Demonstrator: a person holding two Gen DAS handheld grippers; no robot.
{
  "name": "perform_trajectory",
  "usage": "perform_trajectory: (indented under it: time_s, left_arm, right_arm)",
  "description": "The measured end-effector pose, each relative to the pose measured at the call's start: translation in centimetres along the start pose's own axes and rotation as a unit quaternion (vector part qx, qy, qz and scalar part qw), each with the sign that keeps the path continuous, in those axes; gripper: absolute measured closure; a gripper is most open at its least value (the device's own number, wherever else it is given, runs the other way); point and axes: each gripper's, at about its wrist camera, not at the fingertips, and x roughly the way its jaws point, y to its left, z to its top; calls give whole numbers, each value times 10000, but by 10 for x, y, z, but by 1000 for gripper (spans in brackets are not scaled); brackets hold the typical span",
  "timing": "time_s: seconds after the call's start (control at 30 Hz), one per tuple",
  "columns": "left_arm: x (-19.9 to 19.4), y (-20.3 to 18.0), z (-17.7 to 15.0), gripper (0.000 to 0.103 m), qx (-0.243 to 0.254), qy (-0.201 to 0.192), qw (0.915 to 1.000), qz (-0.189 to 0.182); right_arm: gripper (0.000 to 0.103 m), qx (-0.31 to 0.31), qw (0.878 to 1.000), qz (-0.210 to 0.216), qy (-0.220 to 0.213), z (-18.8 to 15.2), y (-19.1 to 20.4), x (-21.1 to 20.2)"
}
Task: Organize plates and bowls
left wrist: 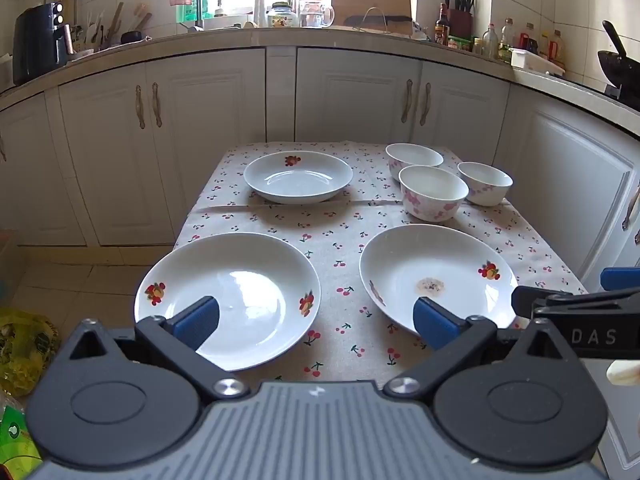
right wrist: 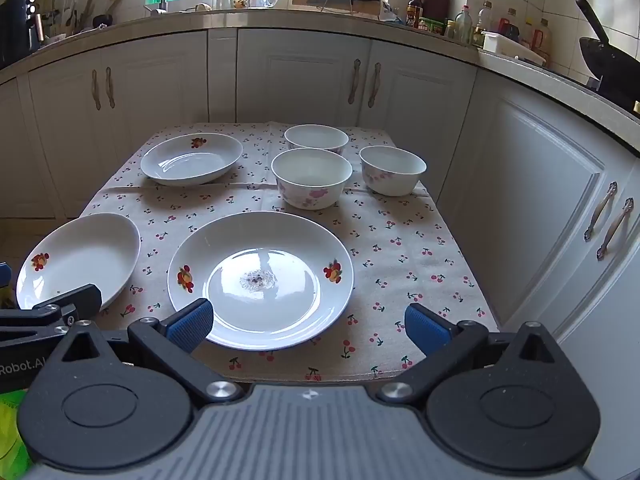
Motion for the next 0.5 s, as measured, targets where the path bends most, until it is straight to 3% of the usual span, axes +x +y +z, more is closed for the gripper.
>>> perform_trajectory:
  time_s: [0.5]
  left_arm:
    - [0, -1, 1, 1, 33, -11, 10000, -30]
  right_arm:
    - [0, 14, 10000, -37, -17, 3, -1, -5]
